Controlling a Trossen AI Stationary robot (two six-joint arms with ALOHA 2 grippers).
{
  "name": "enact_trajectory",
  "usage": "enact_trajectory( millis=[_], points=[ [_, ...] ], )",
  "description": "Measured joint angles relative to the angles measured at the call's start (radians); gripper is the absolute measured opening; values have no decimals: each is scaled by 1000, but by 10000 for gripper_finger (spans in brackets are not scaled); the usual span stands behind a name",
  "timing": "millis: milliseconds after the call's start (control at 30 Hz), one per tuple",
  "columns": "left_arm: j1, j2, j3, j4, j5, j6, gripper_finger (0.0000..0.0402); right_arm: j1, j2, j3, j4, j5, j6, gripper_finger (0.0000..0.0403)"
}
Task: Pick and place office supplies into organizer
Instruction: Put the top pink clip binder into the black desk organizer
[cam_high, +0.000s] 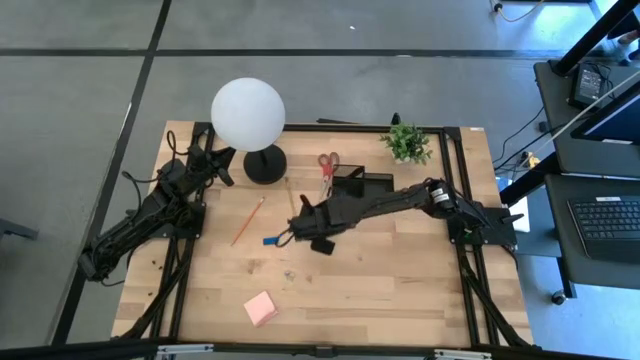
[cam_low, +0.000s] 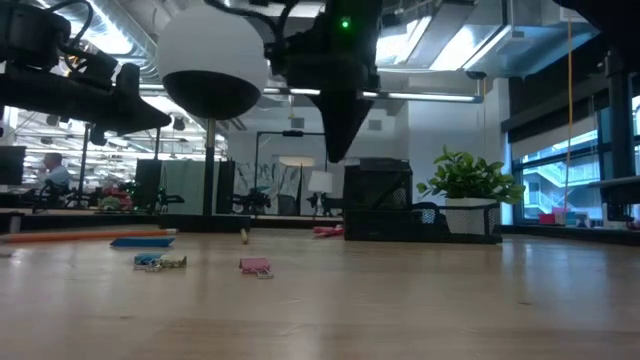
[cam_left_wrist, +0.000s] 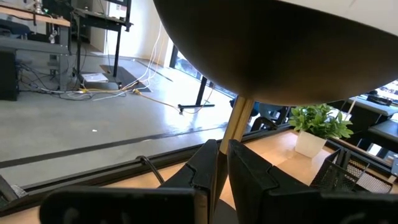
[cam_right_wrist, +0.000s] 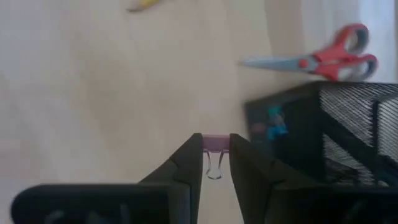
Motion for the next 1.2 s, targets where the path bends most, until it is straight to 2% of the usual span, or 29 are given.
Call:
enact_trajectory(
  millis=[267,500,633,733,1200],
  points=[
    [0,0,0,-6,21,1,33,-96,0,6,-133,-9,-84,77],
    [0,0,0,-6,25,1,33,-174,0,6,-113,-15,-131,77],
    [0,0,0,-6,25,1,33,-204,0,6,-102,-89,-130,77],
    [0,0,0,-6,25,1,33,-215,0,4,-97,-104,-126,77],
    [0,0,0,-6,25,1,33,-227,-2,-101,-22,-106,109,78]
  ],
)
